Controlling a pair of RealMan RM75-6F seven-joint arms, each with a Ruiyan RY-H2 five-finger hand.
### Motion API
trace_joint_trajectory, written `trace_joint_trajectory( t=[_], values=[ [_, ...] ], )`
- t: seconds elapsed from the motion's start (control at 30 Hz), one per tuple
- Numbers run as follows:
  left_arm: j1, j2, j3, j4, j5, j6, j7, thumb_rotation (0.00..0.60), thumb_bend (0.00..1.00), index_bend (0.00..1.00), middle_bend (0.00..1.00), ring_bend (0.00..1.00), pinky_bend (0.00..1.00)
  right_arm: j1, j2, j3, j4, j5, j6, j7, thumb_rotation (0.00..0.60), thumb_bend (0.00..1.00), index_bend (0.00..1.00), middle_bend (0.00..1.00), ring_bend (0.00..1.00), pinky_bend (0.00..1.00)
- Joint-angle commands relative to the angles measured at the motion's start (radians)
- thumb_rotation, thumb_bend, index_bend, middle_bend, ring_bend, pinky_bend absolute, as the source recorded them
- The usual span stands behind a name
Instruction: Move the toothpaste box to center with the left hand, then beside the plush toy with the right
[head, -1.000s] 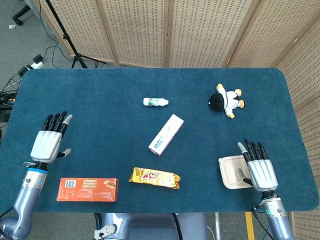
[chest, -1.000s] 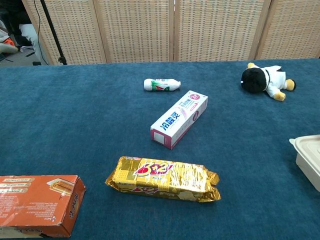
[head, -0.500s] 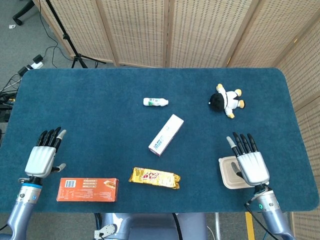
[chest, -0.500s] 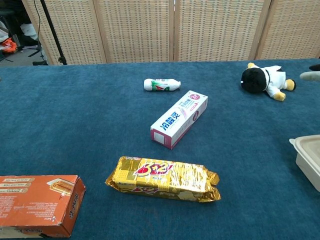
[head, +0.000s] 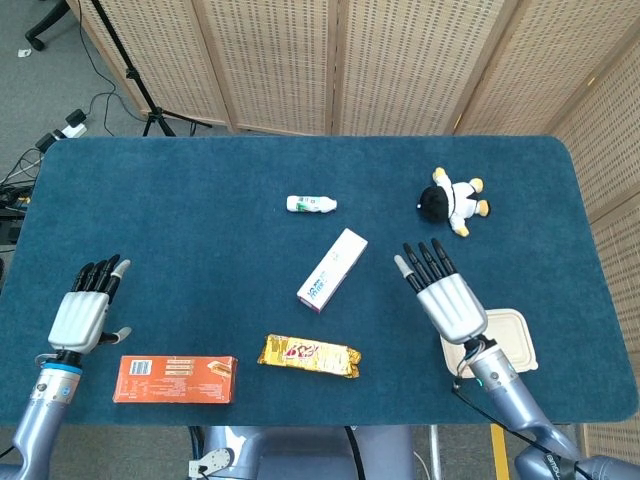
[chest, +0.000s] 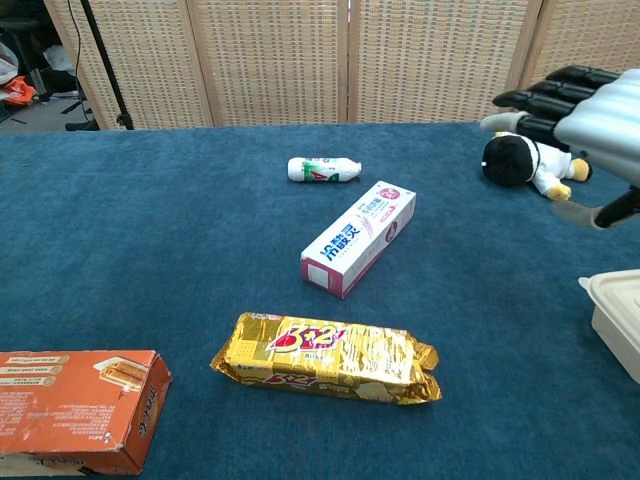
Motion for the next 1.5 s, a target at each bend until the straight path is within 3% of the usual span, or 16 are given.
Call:
trace_joint_trajectory(
  t=[0.03,0.27,0.4,0.6,0.87,1.27,1.5],
  values=[
    [0.002,-0.001,-0.006,0.005,0.001,-0.006,-0.007,0.6,0.0,0.0,0.0,0.0,0.0,0.065,-0.043,0.026,0.004,0.038,-0.07,-0.085,0.6,0.45,0.08,0.0,0.0,0.0],
    [0.012,-0.003,-0.023,0.007,0.003,-0.016,-0.03,0.6,0.0,0.0,0.0,0.0,0.0,0.161,-0.129,0.037,0.059,0.07,-0.142,-0.228,0.6,0.51,0.09,0.0,0.0,0.0],
    [0.015,-0.002,-0.029,0.007,0.008,-0.023,-0.044,0.6,0.0,0.0,0.0,0.0,0.0,0.181,-0.157,0.038,0.069,0.097,-0.143,-0.248,0.6,0.61,0.09,0.0,0.0,0.0],
    [0.017,-0.004,-0.036,0.011,0.01,-0.039,-0.044,0.6,0.0,0.0,0.0,0.0,0.0,0.244,-0.219,0.055,0.104,0.112,-0.16,-0.271,0.6,0.63,0.09,0.0,0.0,0.0],
    [0.022,0.0,-0.046,0.008,0.014,-0.05,-0.061,0.6,0.0,0.0,0.0,0.0,0.0,0.354,-0.305,0.088,0.187,0.172,-0.225,-0.334,0.6,0.77,0.09,0.0,0.0,0.0],
    [0.022,-0.003,-0.053,0.018,0.02,-0.075,-0.084,0.6,0.0,0.0,0.0,0.0,0.0,0.382,-0.383,0.03,0.28,0.217,-0.225,-0.304,0.6,0.78,0.13,0.0,0.0,0.0],
    [0.024,-0.005,-0.055,0.013,0.028,-0.078,-0.079,0.6,0.0,0.0,0.0,0.0,0.0,0.415,-0.431,0.032,0.304,0.232,-0.22,-0.295,0.6,0.75,0.13,0.0,0.0,0.0]
  ],
)
